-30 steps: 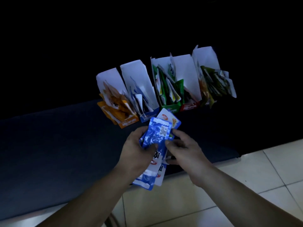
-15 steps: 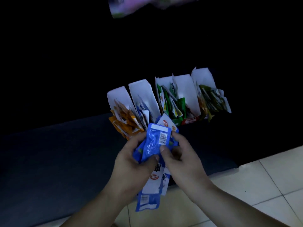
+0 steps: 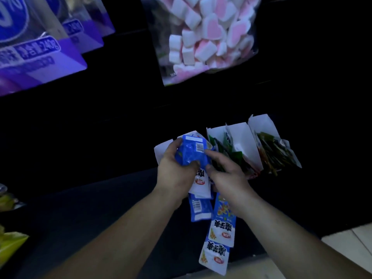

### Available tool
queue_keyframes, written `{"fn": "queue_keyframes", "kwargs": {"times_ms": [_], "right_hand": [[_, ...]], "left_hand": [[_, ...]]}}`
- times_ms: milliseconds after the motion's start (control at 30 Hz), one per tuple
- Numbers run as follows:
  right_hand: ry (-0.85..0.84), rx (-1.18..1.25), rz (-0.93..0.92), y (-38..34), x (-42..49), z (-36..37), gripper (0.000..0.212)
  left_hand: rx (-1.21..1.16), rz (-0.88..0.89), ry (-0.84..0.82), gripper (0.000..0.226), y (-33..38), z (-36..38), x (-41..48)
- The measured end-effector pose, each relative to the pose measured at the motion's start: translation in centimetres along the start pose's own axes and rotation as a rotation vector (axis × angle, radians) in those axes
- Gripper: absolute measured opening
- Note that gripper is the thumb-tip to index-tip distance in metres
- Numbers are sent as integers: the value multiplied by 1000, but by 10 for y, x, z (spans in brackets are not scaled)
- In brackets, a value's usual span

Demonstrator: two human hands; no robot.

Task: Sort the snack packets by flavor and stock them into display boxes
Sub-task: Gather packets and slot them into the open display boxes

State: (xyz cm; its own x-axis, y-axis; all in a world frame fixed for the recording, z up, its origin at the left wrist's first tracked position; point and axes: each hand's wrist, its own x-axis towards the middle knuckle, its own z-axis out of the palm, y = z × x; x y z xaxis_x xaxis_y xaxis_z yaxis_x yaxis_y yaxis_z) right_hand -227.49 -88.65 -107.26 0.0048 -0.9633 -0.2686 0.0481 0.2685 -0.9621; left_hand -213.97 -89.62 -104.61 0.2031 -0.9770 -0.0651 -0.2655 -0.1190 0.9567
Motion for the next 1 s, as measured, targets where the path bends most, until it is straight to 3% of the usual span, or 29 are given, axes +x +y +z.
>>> {"fn": "queue_keyframes", "kwargs": {"times_ms": [267,433,633,733,900,1000], "right_hand": [[-135,-266,-46,-6,30,0,42],[-248,-249,55,-6,34,12,43],[-130,-195,32,-1,26,-6,43],[-147,-265,5,1,20,-12,50],[-206,-96,101,-2,19,-7,47],[-10,-287,-62,0,19,-6,25]], "left_hand": [[-18,10,-2,66,-19,2,5],[-49,23,62,62,-23,-10,1],[-181,-19,-95,68,-19,-1,7],[-183,-6,-144,68,-20,1,2],[-243,-86,-188,65,-32,-1,0],[-184,-46,-165,54,-31,-2,18]]}}
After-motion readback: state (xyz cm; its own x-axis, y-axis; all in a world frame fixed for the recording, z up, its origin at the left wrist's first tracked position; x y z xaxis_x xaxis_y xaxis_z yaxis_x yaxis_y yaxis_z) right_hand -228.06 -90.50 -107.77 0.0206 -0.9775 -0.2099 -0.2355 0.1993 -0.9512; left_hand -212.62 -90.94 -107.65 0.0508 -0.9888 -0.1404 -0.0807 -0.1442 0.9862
